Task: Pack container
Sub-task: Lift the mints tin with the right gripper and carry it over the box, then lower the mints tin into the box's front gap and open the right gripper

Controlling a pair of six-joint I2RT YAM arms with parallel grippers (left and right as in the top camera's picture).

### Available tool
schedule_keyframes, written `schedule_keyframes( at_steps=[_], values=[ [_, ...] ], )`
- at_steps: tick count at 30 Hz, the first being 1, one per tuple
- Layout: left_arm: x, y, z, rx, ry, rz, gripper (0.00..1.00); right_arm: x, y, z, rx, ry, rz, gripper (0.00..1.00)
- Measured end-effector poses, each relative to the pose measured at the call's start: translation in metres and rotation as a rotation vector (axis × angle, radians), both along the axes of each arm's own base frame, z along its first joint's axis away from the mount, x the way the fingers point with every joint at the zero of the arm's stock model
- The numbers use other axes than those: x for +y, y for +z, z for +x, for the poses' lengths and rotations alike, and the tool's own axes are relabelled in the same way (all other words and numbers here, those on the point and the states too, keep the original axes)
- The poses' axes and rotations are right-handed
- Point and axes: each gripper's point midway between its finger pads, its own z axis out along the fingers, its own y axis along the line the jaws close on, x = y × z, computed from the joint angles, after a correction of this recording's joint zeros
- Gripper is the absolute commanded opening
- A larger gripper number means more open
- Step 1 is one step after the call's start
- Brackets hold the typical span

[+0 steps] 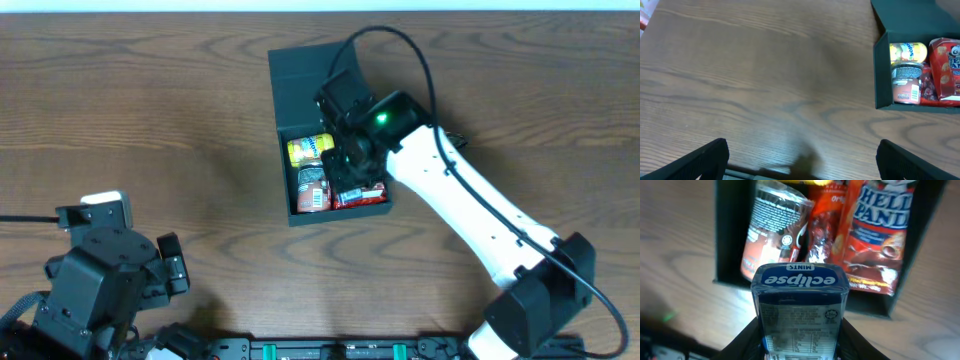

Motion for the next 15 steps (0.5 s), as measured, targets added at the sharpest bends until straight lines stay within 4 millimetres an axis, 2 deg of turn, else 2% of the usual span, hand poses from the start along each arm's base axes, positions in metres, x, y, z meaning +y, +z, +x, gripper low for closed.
schedule_keyframes(
  at_steps=[5,10,15],
  values=[
    [-0.001,0.0,0.001,-0.003,0.008,-0.011,0.95,0.008,-0.027,0.0,0.012,-0.036,0.044,0.02],
    [-0.004,0.0,0.001,-0.002,0.0,-0.032,0.95,0.018,-0.04,0.009,-0.015,-0.088,0.096,0.01],
    [-0.005,0.0,0.001,-0.002,0.001,-0.034,0.95,0.011,-0.058,0.01,-0.027,-0.148,0.074,0.02]
  ],
)
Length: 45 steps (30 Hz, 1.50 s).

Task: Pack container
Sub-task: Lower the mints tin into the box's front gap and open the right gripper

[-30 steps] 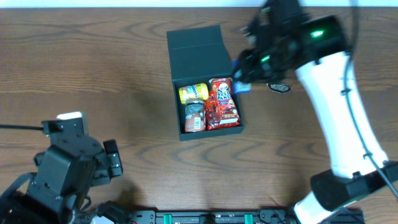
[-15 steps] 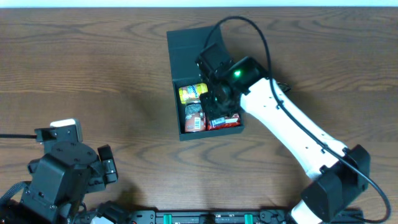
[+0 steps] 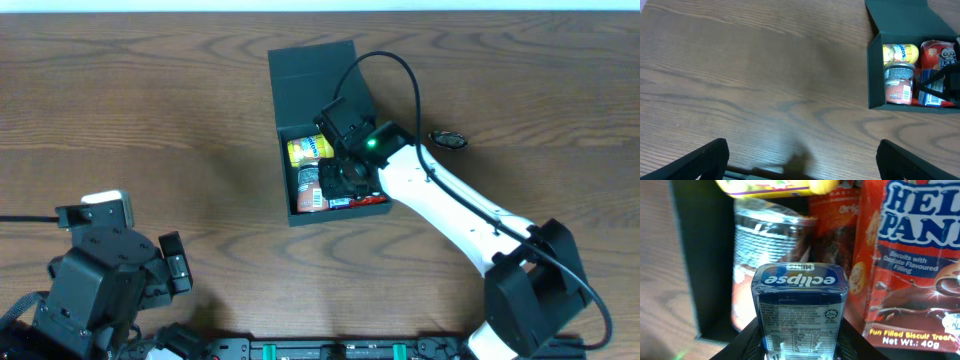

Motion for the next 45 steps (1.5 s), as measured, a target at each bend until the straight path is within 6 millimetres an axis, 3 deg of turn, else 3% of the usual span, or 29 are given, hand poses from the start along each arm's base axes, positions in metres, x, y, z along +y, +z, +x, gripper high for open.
schedule_keyframes(
  at_steps=[13,25,28,34,37,39,42,45],
  values=[
    [0.0,0.0,0.0,0.0,0.0,0.0,0.95,-0.003,-0.005,0.012,-0.061,-0.031,-0.015,0.02],
    [0.0,0.0,0.0,0.0,0.0,0.0,0.95,-0.005,-0.008,0.005,-0.038,-0.025,-0.032,0.02],
    [0.0,0.0,0.0,0.0,0.0,0.0,0.95,-0.004,-0.009,0.002,-0.032,-0.022,-0.036,0.08],
    [0.0,0.0,0.0,0.0,0.0,0.0,0.95,-0.003,-0.009,0.002,-0.029,-0.046,-0.03,0.08],
    [0.0,0.0,0.0,0.0,0.0,0.0,0.95,-0.002,-0.01,0.002,-0.031,-0.054,-0.025,0.21],
    [0.0,0.0,0.0,0.0,0.0,0.0,0.95,-0.002,-0.01,0.002,-0.029,-0.055,-0.026,0.39],
    [0.0,0.0,0.0,0.0,0.0,0.0,0.95,-0.002,-0.011,0.002,-0.027,-0.061,-0.026,0.54],
    [0.0,0.0,0.0,0.0,0.0,0.0,0.95,0.0,-0.01,0.002,-0.027,-0.067,-0.014,0.8]
  ],
)
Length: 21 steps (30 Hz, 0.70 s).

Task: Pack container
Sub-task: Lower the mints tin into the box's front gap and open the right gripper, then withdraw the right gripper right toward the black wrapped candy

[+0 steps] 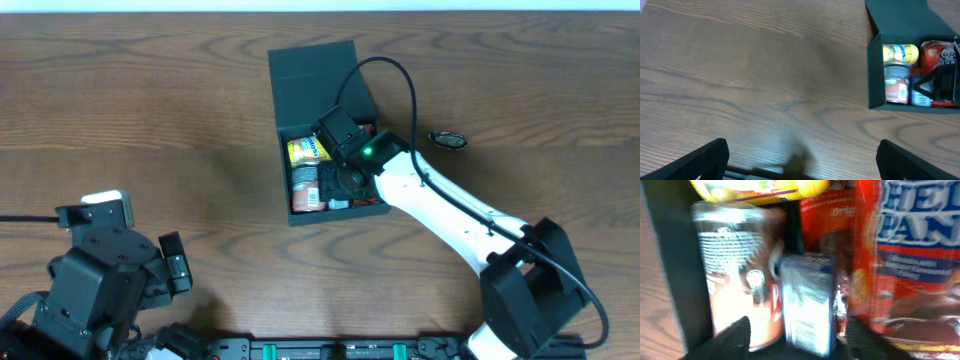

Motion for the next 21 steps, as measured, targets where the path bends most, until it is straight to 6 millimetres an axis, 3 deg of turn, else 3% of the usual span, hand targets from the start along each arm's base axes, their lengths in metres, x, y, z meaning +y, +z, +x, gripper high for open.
schedule_keyframes(
  at_steps=[4,9,12,15,18,19,21],
  values=[
    [0.0,0.0,0.0,0.0,0.0,0.0,0.95,0.002,0.0,-0.001,0.002,0.004,0.005,0.91],
    [0.0,0.0,0.0,0.0,0.0,0.0,0.95,0.002,0.003,-0.001,0.006,0.004,0.004,0.95],
    [0.0,0.0,0.0,0.001,0.0,0.0,0.95,0.002,0.016,0.001,-0.001,0.003,0.004,0.96],
    [0.0,0.0,0.0,0.001,-0.001,-0.001,0.95,0.008,0.055,0.006,-0.058,0.012,0.052,0.99],
    [0.0,0.0,0.0,0.001,-0.002,-0.002,0.95,0.011,0.124,0.008,-0.179,0.037,0.145,0.99],
    [0.0,0.0,0.0,0.001,-0.002,-0.002,0.95,0.007,0.145,0.006,-0.219,0.042,0.163,0.99],
    [0.0,0.0,0.0,0.001,-0.002,-0.002,0.95,-0.018,0.18,-0.003,-0.288,0.017,0.14,0.99]
  ],
)
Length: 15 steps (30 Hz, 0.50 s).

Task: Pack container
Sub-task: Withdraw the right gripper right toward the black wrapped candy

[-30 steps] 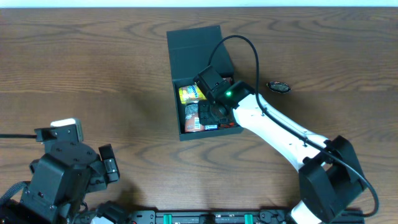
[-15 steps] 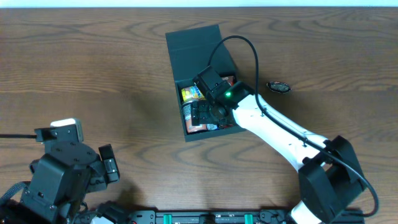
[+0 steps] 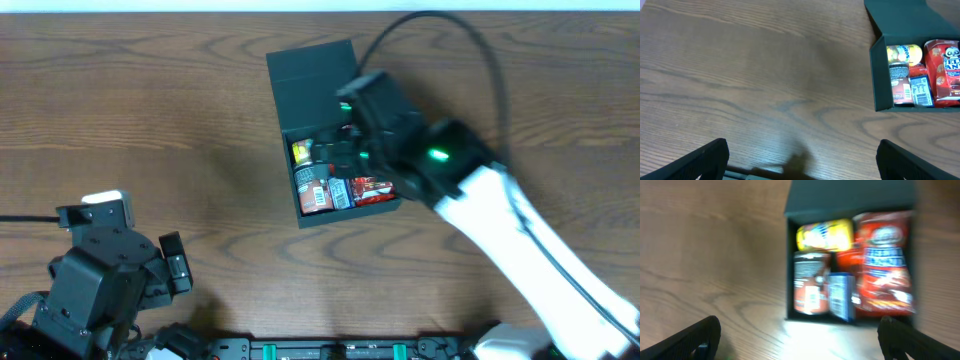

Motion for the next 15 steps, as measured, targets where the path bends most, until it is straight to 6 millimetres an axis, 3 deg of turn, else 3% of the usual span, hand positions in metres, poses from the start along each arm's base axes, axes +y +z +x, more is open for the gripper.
schedule_keyframes(
  at_steps=[3,7,12,15],
  values=[
    [0.0,0.0,0.0,0.0,0.0,0.0,0.95,-0.055,0.012,-0.005,-0.027,-0.108,-0.109,0.99],
    [0.0,0.0,0.0,0.0,0.0,0.0,0.95,-0.114,0.004,0.006,-0.005,-0.2,-0.255,0.99],
    [0.0,0.0,0.0,0.0,0.0,0.0,0.95,-0.151,-0.007,0.031,-0.004,-0.174,-0.344,0.99],
    [0.0,0.0,0.0,0.0,0.0,0.0,0.95,-0.161,-0.02,0.041,0.021,-0.018,-0.371,0.99]
  ],
)
